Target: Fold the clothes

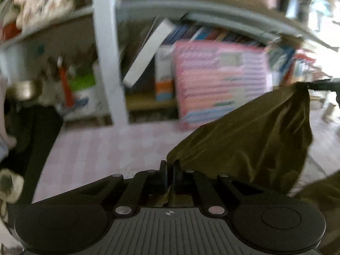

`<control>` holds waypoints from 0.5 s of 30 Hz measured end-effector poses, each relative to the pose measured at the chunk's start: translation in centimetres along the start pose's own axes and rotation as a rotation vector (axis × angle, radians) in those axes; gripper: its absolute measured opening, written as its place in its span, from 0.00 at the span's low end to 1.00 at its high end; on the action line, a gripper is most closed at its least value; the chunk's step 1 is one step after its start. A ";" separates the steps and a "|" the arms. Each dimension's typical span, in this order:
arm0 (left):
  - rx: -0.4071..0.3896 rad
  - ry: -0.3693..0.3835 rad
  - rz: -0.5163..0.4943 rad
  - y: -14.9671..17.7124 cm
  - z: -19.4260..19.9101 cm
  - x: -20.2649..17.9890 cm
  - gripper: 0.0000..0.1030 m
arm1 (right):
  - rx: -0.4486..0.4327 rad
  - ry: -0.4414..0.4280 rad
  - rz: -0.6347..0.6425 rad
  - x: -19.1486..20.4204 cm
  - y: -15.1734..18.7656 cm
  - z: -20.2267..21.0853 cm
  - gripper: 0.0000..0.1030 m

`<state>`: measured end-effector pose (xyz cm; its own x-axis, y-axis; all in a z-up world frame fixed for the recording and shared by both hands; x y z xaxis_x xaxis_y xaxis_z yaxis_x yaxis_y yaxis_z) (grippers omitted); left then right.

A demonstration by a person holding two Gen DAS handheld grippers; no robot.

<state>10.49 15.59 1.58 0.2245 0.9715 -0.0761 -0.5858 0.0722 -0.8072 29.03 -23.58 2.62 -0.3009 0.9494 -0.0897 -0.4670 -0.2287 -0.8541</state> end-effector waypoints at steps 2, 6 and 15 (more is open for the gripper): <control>-0.041 0.014 -0.042 0.5 2.4 -1.5 0.05 | -0.049 0.033 -0.049 -1.1 0.6 4.6 0.09; -0.065 0.042 -0.119 2.8 6.1 -4.6 0.05 | -0.077 0.088 -0.114 -2.7 5.0 13.7 0.09; 0.151 0.129 -0.004 13.0 6.9 -7.4 0.17 | 0.268 0.248 -0.300 -2.1 22.1 22.6 0.24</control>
Point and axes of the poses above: each gripper's, at about its wrist camera, not at the fingertips, and z roughly against the way its jaws point, x to its left, y to its underside, the point moved 3 cm from there along -z, roughly the way its jaws point, and after that the axes turned 10 degrees about y, right-handed, at the moved point
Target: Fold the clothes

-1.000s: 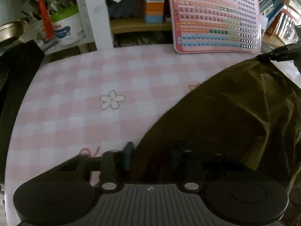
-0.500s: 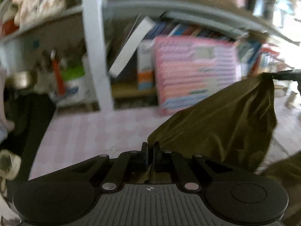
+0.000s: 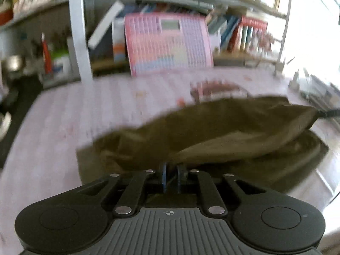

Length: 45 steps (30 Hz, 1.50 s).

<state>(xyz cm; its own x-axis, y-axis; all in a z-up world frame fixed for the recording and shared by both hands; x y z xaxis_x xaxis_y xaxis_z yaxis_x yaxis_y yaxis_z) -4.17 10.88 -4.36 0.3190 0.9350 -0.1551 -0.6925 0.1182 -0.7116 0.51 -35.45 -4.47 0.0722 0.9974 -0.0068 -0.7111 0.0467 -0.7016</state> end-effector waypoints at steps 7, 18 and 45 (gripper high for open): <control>-0.106 0.024 0.317 2.4 4.1 2.8 0.32 | 0.118 -0.070 -0.220 -1.0 4.0 3.1 0.42; -0.335 0.425 1.341 7.8 -1.0 6.7 0.51 | 0.291 -0.296 -0.844 -1.1 2.2 0.0 0.64; -0.198 0.268 1.252 8.7 -2.1 7.4 0.04 | 0.328 -0.140 -0.786 -3.3 4.6 0.6 0.03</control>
Point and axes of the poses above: each gripper's, at about its wrist camera, not at the fingertips, and z roughly against the way its jaws point, x to its left, y to its underside, the point moved 3 cm from there along -z, roughly the way its jaws point, and after that the axes turned 10 degrees about y, right-handed, at the moved point
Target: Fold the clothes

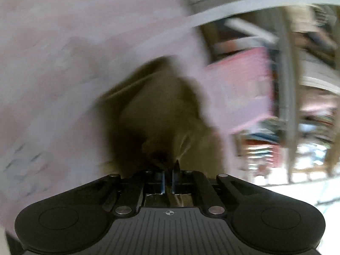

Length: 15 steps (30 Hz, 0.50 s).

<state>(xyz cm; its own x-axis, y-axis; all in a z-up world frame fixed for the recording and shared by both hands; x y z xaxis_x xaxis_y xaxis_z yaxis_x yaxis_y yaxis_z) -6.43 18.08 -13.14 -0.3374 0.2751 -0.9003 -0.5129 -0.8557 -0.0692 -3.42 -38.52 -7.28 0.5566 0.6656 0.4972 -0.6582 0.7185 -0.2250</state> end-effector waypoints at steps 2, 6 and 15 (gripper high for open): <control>-0.008 0.007 -0.006 -0.3 -0.1 -0.6 0.04 | 0.016 0.028 -0.009 -0.5 0.6 -1.0 0.03; -0.027 0.167 -0.122 -2.0 -0.6 -7.1 0.04 | -0.112 -0.122 0.079 4.7 -2.4 2.2 0.03; 0.006 0.137 -0.207 -1.3 1.5 -6.1 0.04 | -0.226 -0.180 0.128 4.2 -1.8 8.1 0.03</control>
<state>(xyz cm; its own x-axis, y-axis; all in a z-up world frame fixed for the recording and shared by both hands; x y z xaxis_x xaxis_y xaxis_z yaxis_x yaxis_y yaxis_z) -4.90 18.20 -6.92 -0.1146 0.3821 -0.9170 -0.5647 -0.7845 -0.2564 -4.02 -38.61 1.98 0.3647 0.7212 0.5889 -0.5763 0.6716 -0.4656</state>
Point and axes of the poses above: each gripper's, at about its wrist camera, not at the fingertips, and z roughly against the way its jaws point, x to its left, y to its underside, the point moved 3 cm from there along -z, roughly the way its jaws point, and after that the axes turned 10 degrees about y, right-handed, at the moved point
